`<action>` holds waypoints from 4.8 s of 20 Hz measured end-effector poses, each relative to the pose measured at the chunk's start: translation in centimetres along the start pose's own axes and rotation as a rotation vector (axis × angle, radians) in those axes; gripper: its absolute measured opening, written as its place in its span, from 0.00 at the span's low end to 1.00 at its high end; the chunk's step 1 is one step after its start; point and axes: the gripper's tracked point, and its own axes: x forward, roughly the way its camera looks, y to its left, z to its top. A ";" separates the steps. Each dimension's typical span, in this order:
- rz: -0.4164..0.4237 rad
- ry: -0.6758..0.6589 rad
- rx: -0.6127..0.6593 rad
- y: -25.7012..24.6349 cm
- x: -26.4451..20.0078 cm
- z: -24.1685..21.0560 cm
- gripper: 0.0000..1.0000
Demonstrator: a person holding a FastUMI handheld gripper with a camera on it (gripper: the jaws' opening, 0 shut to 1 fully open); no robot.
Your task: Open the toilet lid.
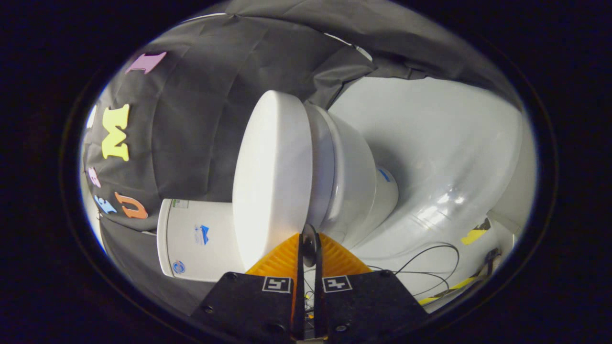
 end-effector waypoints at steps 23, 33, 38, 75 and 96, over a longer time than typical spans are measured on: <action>-0.035 -0.113 -0.247 6.3 -3.4 -0.1 0.08; -0.109 -0.176 -0.434 10.9 -5.2 -0.9 0.08; -0.114 -0.198 -0.487 12.9 -5.8 -1.5 0.08; -0.213 -0.341 -0.942 26.1 -6.5 -8.6 0.10; -0.207 -0.357 -1.121 31.9 -3.9 -14.5 0.11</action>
